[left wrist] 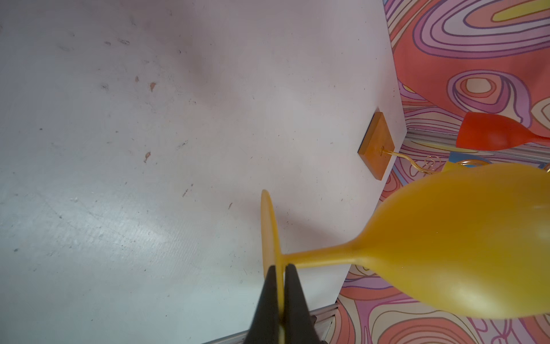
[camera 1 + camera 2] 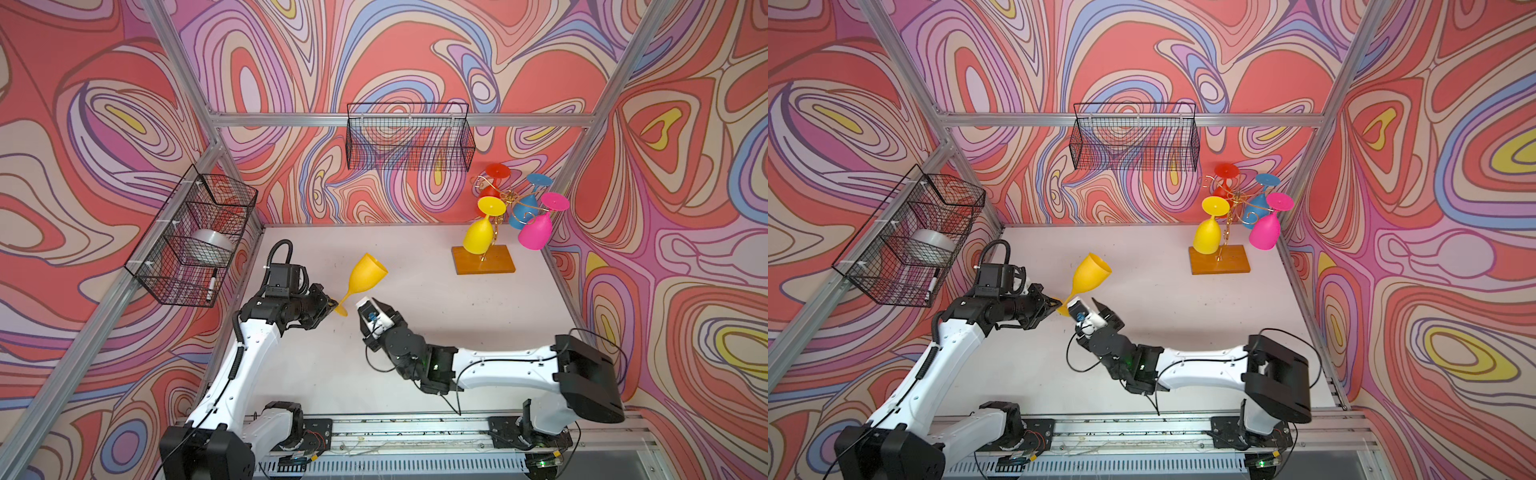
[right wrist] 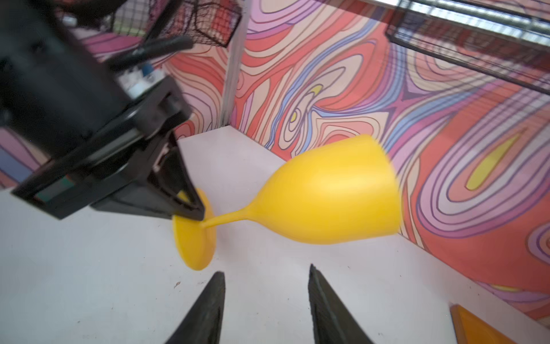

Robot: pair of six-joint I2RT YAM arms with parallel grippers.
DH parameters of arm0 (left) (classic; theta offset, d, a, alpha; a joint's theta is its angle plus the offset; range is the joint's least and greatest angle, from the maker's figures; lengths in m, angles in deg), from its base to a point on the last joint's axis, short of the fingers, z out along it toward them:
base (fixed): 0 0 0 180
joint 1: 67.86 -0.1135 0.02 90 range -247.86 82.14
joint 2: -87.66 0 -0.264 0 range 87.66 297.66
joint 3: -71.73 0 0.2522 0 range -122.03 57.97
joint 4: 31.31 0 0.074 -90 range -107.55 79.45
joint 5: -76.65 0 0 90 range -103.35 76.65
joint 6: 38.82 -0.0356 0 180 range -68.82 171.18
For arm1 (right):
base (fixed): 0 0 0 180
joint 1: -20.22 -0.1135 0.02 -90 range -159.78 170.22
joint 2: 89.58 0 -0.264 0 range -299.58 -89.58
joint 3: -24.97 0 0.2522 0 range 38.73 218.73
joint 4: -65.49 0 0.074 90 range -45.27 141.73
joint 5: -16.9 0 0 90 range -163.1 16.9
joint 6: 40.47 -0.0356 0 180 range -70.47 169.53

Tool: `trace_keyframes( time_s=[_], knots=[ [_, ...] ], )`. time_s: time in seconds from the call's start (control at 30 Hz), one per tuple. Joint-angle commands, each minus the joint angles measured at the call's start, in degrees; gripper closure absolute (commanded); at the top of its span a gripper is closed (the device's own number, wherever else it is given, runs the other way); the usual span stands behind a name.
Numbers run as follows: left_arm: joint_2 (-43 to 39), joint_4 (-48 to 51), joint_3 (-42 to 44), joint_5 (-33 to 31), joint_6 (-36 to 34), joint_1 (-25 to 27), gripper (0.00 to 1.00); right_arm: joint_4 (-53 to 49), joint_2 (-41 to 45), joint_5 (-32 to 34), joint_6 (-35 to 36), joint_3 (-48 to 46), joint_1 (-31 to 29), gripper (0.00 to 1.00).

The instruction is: Take the wine glass off the wine glass rack

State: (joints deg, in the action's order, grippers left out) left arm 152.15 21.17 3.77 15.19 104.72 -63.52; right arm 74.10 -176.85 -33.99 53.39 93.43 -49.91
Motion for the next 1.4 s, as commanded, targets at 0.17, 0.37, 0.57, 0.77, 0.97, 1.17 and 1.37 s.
trace_keyframes(
  time_s=[0.17,0.37,0.57,0.77,0.97,1.17,1.37],
  knots=[
    [2.7,-15.2,4.0,4.0,-4.5,-0.5,1.00,-24.9,11.8,-14.4,-29.0,1.8,11.7,0.50],
    [3.3,-29.1,9.0,8.1,-3.7,-0.5,1.00,-38.2,9.8,-25.2,-35.1,13.5,18.3,0.51],
    [5.8,-43.4,14.6,16.2,0.9,-0.5,1.00,-45.6,3.4,-31.3,-35.4,23.8,19.1,0.53],
    [6.4,-50.0,16.5,19.0,4.4,-0.5,1.00,-47.5,0.2,-34.2,-35.3,27.7,19.1,0.54],
    [6.1,-54.7,19.4,20.7,7.4,-0.5,1.00,-50.0,-1.4,-35.0,-33.1,31.6,19.1,0.54],
    [6.2,-55.5,20.1,21.1,7.5,-0.6,1.00,-52.3,-1.6,-35.0,-31.2,35.5,18.8,0.54],
    [7.2,-58.7,21.7,21.0,9.3,-0.9,1.00,-56.4,-1.1,-34.2,-29.4,39.2,18.7,0.54]
  ],
)
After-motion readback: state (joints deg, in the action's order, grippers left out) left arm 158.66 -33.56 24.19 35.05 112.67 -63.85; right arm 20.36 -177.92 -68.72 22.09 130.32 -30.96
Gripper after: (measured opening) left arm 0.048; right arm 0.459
